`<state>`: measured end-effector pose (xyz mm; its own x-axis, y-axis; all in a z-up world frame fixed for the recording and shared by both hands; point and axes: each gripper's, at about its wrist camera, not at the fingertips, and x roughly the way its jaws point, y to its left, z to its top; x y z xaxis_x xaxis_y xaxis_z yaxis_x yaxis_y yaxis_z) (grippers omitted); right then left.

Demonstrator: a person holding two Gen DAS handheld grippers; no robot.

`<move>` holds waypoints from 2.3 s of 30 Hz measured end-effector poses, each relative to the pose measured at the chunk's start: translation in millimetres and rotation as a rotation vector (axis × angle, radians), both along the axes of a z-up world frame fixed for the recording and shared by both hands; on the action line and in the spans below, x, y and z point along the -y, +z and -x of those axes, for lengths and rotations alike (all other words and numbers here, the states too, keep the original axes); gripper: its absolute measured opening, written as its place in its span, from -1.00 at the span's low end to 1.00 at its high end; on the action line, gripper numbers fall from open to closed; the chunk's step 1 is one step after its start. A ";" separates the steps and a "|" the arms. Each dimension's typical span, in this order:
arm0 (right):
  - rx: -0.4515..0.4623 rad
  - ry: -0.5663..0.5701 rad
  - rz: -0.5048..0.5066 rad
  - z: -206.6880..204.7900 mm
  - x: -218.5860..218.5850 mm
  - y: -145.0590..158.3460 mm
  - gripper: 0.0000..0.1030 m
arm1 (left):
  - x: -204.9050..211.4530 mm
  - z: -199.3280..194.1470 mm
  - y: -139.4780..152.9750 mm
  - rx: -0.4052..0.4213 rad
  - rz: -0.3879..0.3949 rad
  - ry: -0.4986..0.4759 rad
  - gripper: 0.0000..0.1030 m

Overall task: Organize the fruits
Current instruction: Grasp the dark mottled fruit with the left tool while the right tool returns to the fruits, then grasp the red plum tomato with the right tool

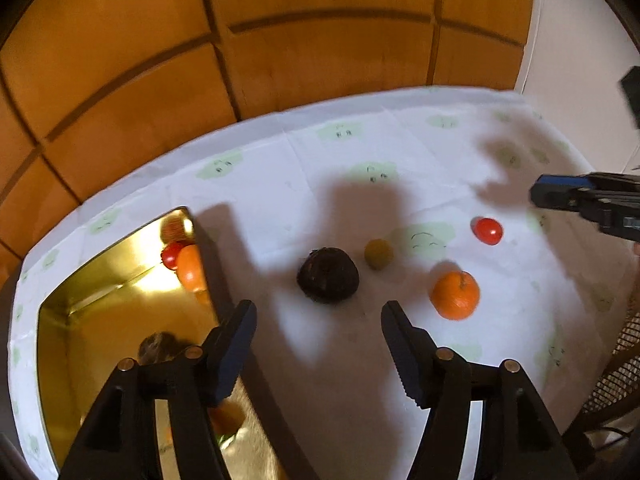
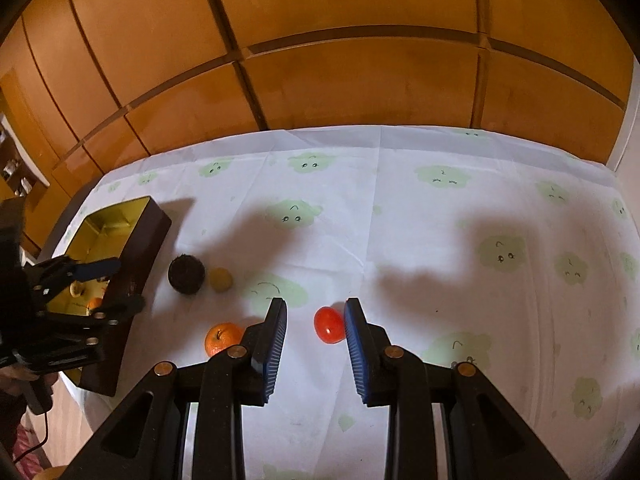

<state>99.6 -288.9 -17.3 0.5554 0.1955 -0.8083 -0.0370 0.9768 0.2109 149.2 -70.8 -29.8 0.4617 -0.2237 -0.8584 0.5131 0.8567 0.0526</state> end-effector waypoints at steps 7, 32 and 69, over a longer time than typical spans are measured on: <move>0.003 -0.011 -0.013 0.3 4.3 3.0 -0.41 | 25.4 -20.8 -24.6 -0.047 -0.089 -0.064 0.35; 0.028 -0.116 -0.032 2.7 25.4 9.2 -0.41 | 29.5 20.5 -9.1 0.006 0.023 -0.031 -0.06; -0.183 0.096 0.199 -26.0 -29.6 -61.6 -0.32 | 13.3 117.3 -60.3 0.045 0.169 0.006 -0.05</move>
